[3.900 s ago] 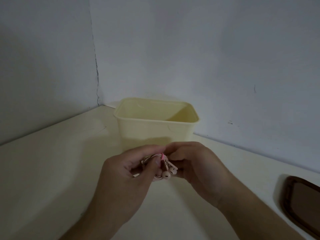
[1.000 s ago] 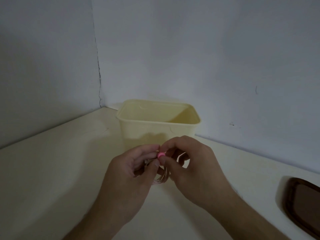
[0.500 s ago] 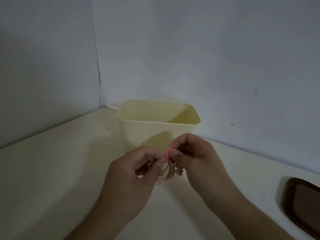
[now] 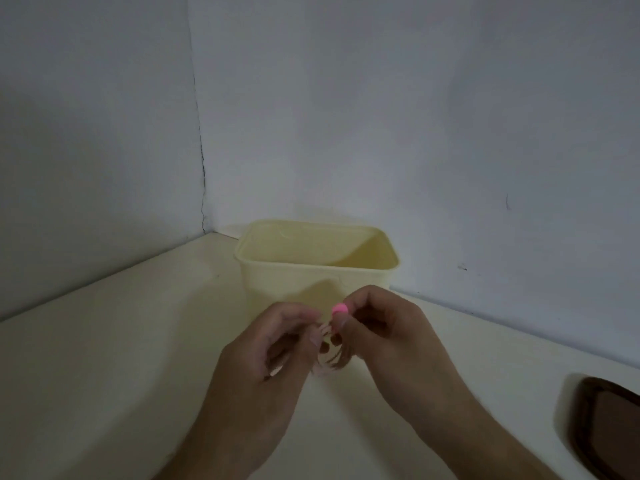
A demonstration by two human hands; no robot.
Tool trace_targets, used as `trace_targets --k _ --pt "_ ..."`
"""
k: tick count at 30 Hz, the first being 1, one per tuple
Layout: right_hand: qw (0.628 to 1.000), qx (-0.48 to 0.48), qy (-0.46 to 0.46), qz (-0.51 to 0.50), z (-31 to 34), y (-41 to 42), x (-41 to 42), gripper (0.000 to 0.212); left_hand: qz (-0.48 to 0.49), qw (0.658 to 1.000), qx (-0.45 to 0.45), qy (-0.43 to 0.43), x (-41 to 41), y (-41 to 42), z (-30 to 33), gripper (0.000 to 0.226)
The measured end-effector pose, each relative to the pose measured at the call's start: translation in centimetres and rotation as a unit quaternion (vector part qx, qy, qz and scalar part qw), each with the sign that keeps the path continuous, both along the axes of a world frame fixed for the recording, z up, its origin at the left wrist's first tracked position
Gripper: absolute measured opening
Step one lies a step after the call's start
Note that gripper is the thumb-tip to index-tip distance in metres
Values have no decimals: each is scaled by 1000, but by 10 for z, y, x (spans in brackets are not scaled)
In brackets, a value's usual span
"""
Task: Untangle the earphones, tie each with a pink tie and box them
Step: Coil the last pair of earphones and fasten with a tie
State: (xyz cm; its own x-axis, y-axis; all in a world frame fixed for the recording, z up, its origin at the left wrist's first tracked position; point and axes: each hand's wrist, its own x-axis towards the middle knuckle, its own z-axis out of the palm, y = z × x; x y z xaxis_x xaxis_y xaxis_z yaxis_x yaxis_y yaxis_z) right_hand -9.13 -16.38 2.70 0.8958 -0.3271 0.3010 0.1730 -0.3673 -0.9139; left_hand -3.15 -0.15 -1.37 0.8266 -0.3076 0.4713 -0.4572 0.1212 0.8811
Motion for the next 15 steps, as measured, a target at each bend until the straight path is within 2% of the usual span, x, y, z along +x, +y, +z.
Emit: trace_targets --k 3,5,6,8,11,15 --pt "996 84 -11 -12 9 1 -3 21 67 996 60 -28 15 5 13 52" --pt "990 140 -9 -10 14 1 -5 22 143 973 172 -57 33 8 23 65" --pt "988 154 -10 -13 17 0 -7 21 167 957 227 -64 40 9 29 63" --pt "987 160 -16 -23 21 -3 -9 21 187 941 275 -61 50 10 33 46" --pt "983 175 -40 -46 29 -10 -11 21 209 936 263 -101 46 13 31 19" --pt "986 126 -79 -71 47 -20 -16 18 215 928 259 -157 23 23 19 14"
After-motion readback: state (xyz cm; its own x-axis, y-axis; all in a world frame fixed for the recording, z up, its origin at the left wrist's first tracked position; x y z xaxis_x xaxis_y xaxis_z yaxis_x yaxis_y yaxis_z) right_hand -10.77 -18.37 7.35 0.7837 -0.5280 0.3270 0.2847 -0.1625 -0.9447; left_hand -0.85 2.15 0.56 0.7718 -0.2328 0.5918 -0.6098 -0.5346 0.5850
